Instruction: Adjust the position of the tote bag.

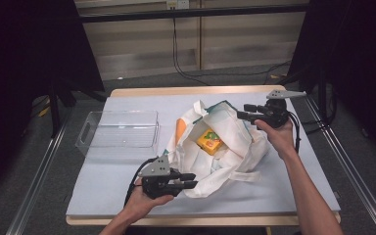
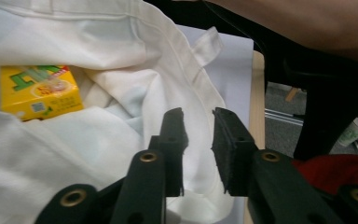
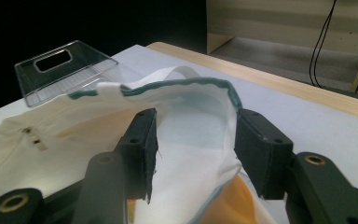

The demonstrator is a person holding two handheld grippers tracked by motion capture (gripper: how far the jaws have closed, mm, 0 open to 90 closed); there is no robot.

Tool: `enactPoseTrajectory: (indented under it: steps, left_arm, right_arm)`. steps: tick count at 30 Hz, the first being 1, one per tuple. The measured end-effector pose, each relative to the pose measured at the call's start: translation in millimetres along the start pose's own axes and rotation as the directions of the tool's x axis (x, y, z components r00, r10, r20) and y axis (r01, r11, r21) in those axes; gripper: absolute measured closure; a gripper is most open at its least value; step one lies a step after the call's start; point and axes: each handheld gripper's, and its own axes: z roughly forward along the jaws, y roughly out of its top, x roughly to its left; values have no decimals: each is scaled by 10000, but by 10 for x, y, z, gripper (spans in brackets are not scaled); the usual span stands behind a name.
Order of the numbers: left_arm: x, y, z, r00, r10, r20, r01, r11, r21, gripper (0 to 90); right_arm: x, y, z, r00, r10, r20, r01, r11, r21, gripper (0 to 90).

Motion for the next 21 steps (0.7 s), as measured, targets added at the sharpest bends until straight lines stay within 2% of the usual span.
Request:
enactPoseTrajectory:
  steps: [4, 5, 9, 12, 14, 16, 21]
  left_arm:
    - [48, 34, -49, 9988, -339, -352, 326, 9988, -370, 757]
    - [71, 43, -68, 9989, -246, -410, 233, 9992, -310, 740]
    - [108, 78, -124, 9979, -310, -569, 285, 9986, -446, 698]
    - [154, 118, -184, 9966, -358, -748, 320, 9982, -516, 686]
    - [185, 132, -190, 9969, -585, -522, 557, 9970, -534, 636]
    - [185, 156, -220, 9968, -426, -674, 404, 9986, -348, 585]
    - [243, 193, -301, 9929, -481, -1088, 403, 9966, -724, 563]
  right_arm:
    - [110, -72, -95, 9999, -9, -143, 9, 10000, -1, 488]
    - [131, -88, -107, 9998, -47, -193, 50, 9999, 152, 488]
    - [201, -155, -167, 9998, -197, -40, 198, 9992, 337, 487]
    - [198, -196, -183, 9993, -301, 214, 286, 9973, 671, 481]
    - [170, -236, -192, 9997, -182, 142, 176, 9987, 476, 481]
    - [146, -276, -172, 9998, 40, 186, -51, 9980, 623, 470]
    - [181, -293, -135, 9999, -16, 123, 7, 9968, 798, 469]
